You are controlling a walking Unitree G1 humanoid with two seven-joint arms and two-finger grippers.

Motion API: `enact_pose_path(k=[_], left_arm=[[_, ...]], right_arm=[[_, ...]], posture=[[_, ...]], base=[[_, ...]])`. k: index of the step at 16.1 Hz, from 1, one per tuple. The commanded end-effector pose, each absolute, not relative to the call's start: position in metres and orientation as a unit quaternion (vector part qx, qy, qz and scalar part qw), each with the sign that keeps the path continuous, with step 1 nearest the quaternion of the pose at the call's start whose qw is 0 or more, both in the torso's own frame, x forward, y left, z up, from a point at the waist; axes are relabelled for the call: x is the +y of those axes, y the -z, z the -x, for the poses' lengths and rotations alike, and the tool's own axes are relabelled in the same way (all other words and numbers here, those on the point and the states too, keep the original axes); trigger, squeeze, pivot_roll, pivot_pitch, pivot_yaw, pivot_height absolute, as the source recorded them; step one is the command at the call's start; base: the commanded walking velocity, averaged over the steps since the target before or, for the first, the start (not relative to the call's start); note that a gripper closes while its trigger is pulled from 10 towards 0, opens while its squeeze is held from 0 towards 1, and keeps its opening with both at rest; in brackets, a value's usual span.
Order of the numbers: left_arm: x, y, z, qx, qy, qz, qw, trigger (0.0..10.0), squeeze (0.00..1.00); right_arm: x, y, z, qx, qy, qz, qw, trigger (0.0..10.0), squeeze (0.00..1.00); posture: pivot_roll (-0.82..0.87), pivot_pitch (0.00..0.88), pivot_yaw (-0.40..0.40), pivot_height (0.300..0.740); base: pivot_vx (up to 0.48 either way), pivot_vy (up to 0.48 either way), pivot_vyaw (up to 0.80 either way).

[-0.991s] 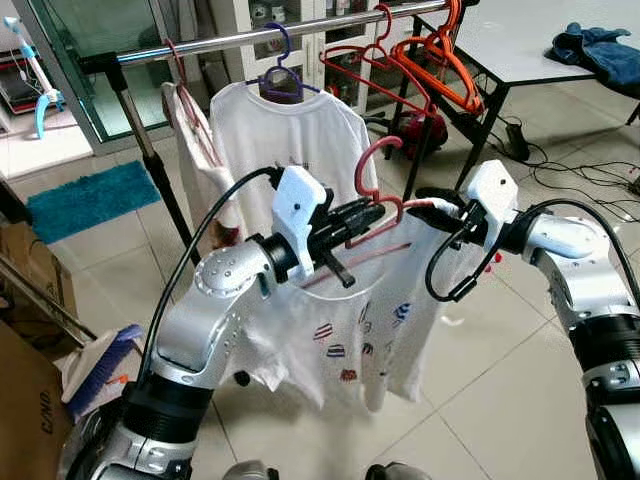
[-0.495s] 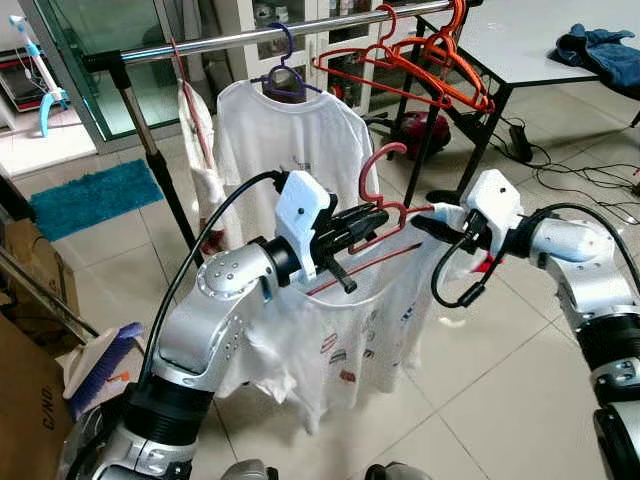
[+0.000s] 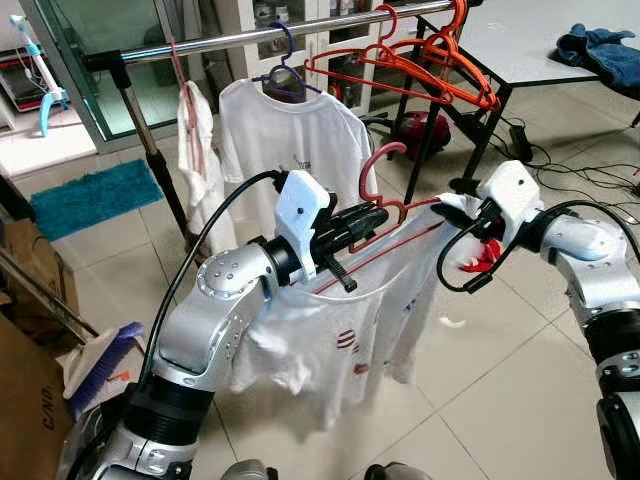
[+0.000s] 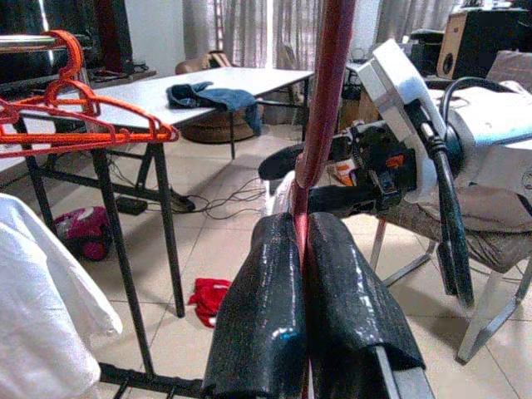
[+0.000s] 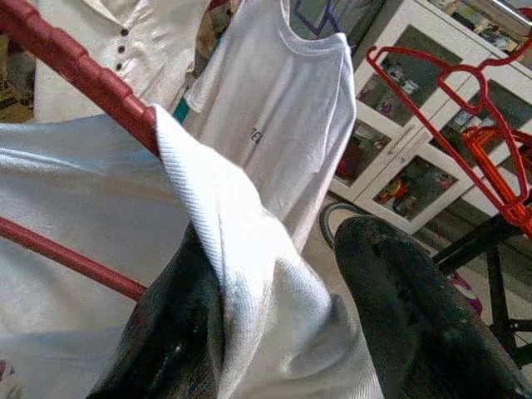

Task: Hang hanger

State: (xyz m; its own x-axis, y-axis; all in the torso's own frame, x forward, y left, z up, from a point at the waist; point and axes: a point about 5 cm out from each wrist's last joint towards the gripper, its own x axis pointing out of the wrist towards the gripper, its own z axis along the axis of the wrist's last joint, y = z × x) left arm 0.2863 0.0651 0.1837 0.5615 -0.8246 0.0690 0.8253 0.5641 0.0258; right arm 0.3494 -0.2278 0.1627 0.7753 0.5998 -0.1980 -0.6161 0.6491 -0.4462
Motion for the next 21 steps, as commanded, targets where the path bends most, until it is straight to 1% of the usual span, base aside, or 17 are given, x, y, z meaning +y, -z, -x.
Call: enact_pose_path(k=[1,5,12,14,15,16,17,18,20,21], left_arm=[[0.067,-0.194,-0.287,-0.058,0.464,0.001,0.884,10.0,0.0],[0.067,-0.194,-0.288,-0.058,0.462,0.001,0.885,10.0,0.0],[0.068,-0.192,-0.287,-0.056,0.462,-0.001,0.885,10.0,0.0],[0.068,-0.191,-0.286,-0.054,0.462,-0.002,0.885,10.0,0.0],[0.068,-0.191,-0.286,-0.053,0.462,-0.002,0.885,10.0,0.0],[0.068,-0.191,-0.286,-0.053,0.462,-0.002,0.885,10.0,0.0],[0.069,-0.191,-0.287,-0.052,0.461,-0.003,0.886,10.0,0.0],[0.069,-0.191,-0.287,-0.052,0.461,-0.004,0.886,10.0,0.0],[0.069,-0.191,-0.287,-0.052,0.462,-0.004,0.886,10.0,0.0],[0.068,-0.191,-0.286,-0.052,0.462,-0.003,0.885,10.0,0.0]], right_arm=[[-0.228,-0.174,-0.353,0.0,-0.333,0.249,0.91,0.0,0.0],[-0.228,-0.175,-0.354,0.0,-0.335,0.221,0.916,0.0,0.0],[-0.234,-0.189,-0.359,-0.02,-0.308,0.128,0.942,0.0,0.0],[-0.231,-0.171,-0.347,0.037,-0.367,0.129,0.92,0.0,0.0],[-0.23,-0.163,-0.342,0.057,-0.384,0.143,0.91,9.4,0.0],[-0.23,-0.16,-0.34,0.062,-0.387,0.147,0.908,8.9,0.0],[-0.232,-0.159,-0.34,0.066,-0.379,0.148,0.911,8.6,0.0],[-0.234,-0.161,-0.34,0.067,-0.379,0.147,0.911,10.0,0.0],[-0.236,-0.165,-0.338,0.064,-0.387,0.159,0.906,10.0,0.0],[-0.236,-0.167,-0.337,0.065,-0.393,0.166,0.902,10.0,0.07]], posture=[[0.04,0.0,0.02,0.74],[0.04,0.0,0.021,0.74],[0.04,0.0,0.017,0.74],[0.04,0.0,0.02,0.74],[0.04,0.0,0.021,0.74],[0.04,0.0,0.021,0.74],[0.04,0.0,0.022,0.74],[0.04,0.0,0.024,0.74],[0.04,0.0,0.024,0.74],[0.03,0.0,0.023,0.74]], base=[[0.0,0.0,0.0],[0.0,0.0,0.0],[0.0,0.0,0.0],[0.0,0.0,0.0],[0.0,0.0,0.0],[0.0,0.0,0.0],[0.0,0.0,0.0],[0.0,0.0,0.0],[0.0,0.0,0.0],[0.0,0.0,0.0]])
